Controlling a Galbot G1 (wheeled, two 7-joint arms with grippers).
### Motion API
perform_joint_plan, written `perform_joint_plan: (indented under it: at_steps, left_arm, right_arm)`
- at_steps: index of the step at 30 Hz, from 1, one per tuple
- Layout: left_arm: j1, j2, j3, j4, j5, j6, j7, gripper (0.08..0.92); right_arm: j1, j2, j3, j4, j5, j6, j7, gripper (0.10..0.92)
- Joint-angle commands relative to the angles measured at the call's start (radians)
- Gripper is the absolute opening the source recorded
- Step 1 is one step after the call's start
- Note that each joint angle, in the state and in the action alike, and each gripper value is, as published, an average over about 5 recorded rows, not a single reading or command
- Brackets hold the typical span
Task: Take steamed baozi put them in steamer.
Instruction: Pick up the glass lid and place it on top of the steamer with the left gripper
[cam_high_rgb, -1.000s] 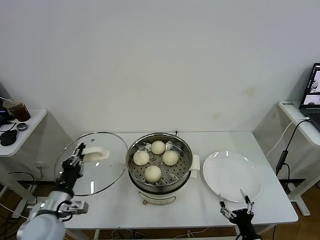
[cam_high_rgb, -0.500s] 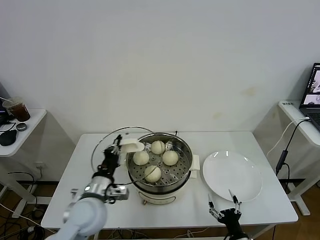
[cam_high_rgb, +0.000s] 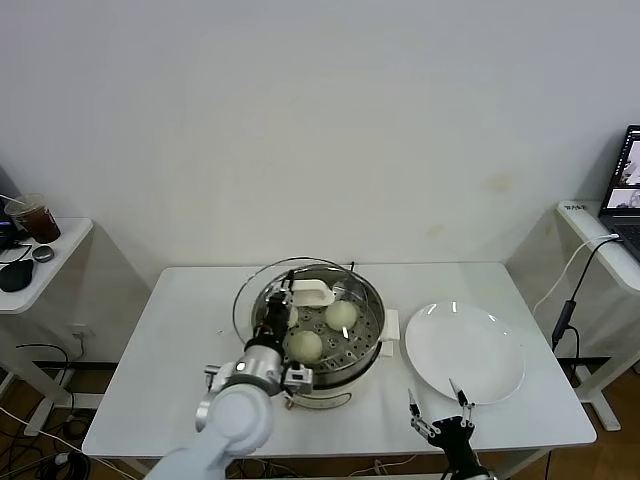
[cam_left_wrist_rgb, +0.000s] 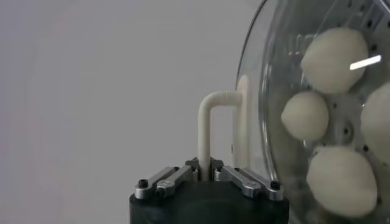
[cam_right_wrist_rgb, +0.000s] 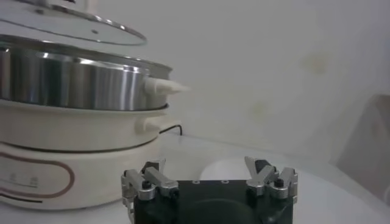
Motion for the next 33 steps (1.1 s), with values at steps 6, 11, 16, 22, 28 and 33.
perform_joint_plan:
  at_steps: [6, 11, 16, 22, 28, 33]
  left_arm:
    - [-0.046, -0.078, 0.061, 0.111, 0.040, -0.002, -0.038, 0.170]
    - [-0.042, -0.079, 0.060, 0.121, 0.037, -0.008, -0.050, 0.170]
    - [-0.041, -0.081, 0.060, 0.127, 0.038, -0.011, -0.056, 0.170]
    - [-0.037, -0.080, 0.059, 0.132, 0.037, -0.014, -0.058, 0.170]
    - [-0.022, -0.077, 0.056, 0.131, 0.023, -0.019, -0.059, 0.170]
    - [-0.022, -0.077, 0.056, 0.132, 0.008, -0.019, -0.062, 0.170]
  right_arm:
    - [0.001, -0.010, -0.006, -0.001, -0.004, 0.003, -0.001, 0.823]
    - [0.002, -0.013, -0.005, -0.003, -0.003, 0.003, -0.002, 0.823]
    - [0.002, -0.015, -0.008, -0.005, -0.003, 0.003, -0.003, 0.823]
    - [0.002, -0.016, -0.010, -0.008, -0.004, 0.004, -0.004, 0.823]
    - [0.002, -0.016, -0.011, -0.010, -0.006, 0.003, -0.005, 0.823]
    - [0.002, -0.015, -0.015, -0.012, -0.008, 0.003, -0.006, 0.823]
